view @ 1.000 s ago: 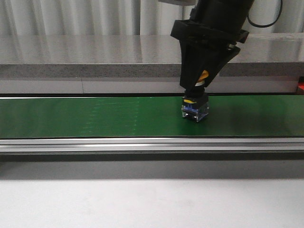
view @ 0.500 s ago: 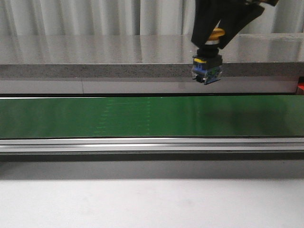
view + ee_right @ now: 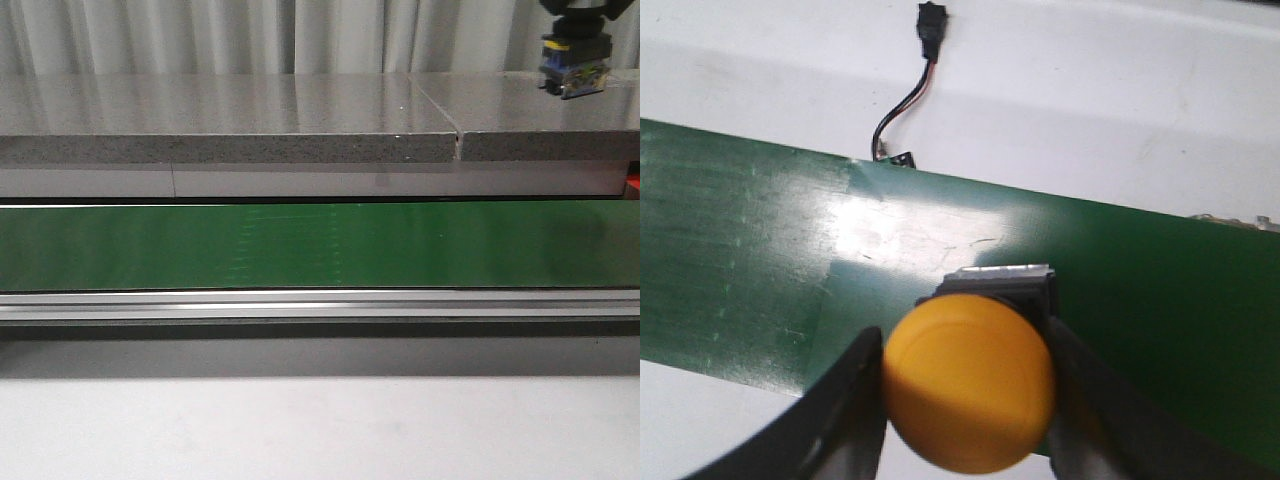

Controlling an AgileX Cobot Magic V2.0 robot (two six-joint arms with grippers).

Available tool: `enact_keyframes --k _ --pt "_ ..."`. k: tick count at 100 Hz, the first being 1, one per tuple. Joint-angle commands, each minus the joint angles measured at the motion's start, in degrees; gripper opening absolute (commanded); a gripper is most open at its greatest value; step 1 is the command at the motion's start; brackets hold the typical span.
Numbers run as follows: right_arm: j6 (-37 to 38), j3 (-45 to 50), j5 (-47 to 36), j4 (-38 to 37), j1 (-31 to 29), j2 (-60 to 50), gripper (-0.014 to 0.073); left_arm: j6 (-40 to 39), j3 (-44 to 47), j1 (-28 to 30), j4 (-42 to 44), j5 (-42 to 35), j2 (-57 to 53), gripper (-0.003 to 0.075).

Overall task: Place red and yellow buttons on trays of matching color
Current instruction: 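Carry the yellow button into the yellow tray and release it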

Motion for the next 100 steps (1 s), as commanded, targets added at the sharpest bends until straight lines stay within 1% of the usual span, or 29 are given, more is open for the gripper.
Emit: enact_keyframes --k 1,16,34,46,60,70,100 --pt "0.78 0.12 -2.54 -0.52 -2.63 -4.08 0.0164 -0.60 -1.41 -0.46 -0.46 -4.12 0.39 -0.0021" --pt "0.78 5.85 -4.45 -0.52 -8.05 -7.29 0.0164 -0.60 -1.41 -0.46 -0.46 -4.12 0.39 -0.0021" --pt "0.78 13.04 -6.73 -0.52 -16.70 -10.71 0.0164 -0.60 -1.41 -0.46 -0.46 -4.12 0.39 -0.0021" --pt "0.83 16.14 -8.33 -0.52 -23.18 -12.78 0.0164 -0.60 -1.41 -0.46 -0.46 -4.12 0.39 -0.0021" --pt "1.19 17.44 -9.82 -0.52 -31.50 -13.89 0.0164 -0.60 -1.41 -0.46 -0.46 -4.12 0.39 -0.0021" --pt "1.90 17.49 -10.83 -0.52 -35.81 -13.82 0.0164 -0.60 -1.41 -0.46 -0.46 -4.12 0.39 -0.0021" --pt "4.74 17.63 -11.91 -0.52 -44.71 -11.57 0.0164 -0.60 -1.41 -0.46 -0.46 -4.12 0.39 -0.0021"
